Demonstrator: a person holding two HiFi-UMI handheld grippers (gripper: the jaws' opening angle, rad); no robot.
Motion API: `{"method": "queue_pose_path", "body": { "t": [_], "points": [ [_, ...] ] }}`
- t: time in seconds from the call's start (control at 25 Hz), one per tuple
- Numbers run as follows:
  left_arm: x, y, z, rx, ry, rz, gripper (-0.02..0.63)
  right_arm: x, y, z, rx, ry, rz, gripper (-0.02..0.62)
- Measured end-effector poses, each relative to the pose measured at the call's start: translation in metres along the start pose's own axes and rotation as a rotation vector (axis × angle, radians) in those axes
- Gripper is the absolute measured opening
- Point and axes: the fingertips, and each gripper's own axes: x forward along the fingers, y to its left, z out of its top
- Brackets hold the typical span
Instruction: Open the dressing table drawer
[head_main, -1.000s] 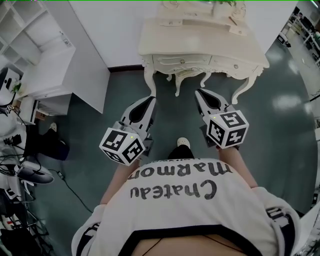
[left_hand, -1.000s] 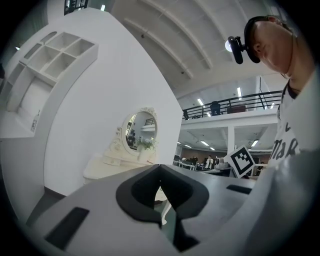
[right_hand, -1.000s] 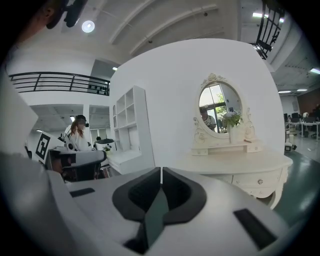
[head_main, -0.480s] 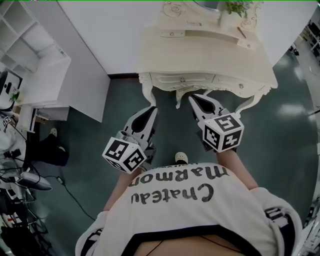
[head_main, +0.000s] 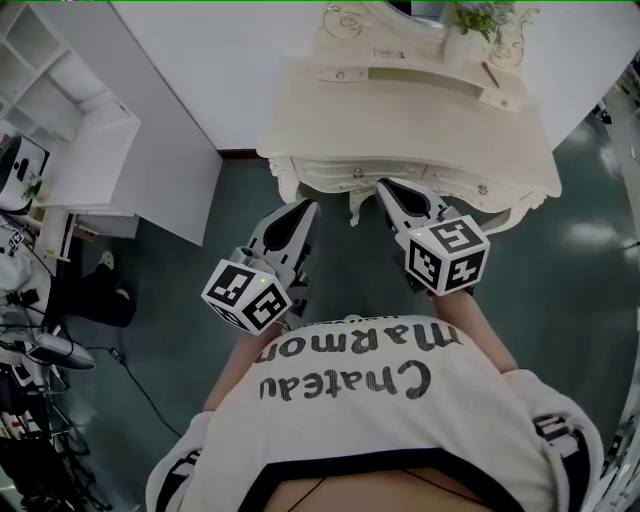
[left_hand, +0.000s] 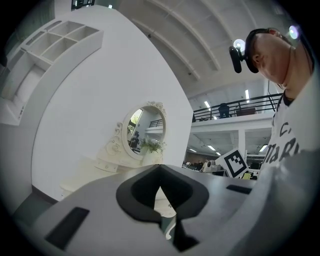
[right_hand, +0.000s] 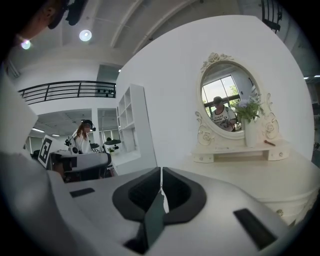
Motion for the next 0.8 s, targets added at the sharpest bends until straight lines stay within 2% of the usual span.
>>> {"method": "queue_pose_path", "body": {
  "t": [0.16, 0.44, 0.56, 0.8],
  "points": [
    [0.014, -0.007, 0.004, 0.022, -0.005, 0.0, 0.023, -0.005, -0.015, 0.006, 0.019, -0.022, 0.005, 0.031],
    [0.023, -0.004, -0.004, -0.011, 0.001, 0.061, 0.023, -0.015, -0.032, -0.005, 0.049, -0.015, 0.006, 0.031],
    [0.023, -0.005, -0.007, -0.03, 0.0, 0.064, 0.023, -0.016, -0.035, -0.008, 0.054, -0.008, 0.009, 0.031],
    [0.03, -0.004, 0.003, -0.014, -0.03, 0.073, 0.023, -0.013, -0.048, -0.009, 0.072, -0.001, 0.002, 0.031]
  ]
}}
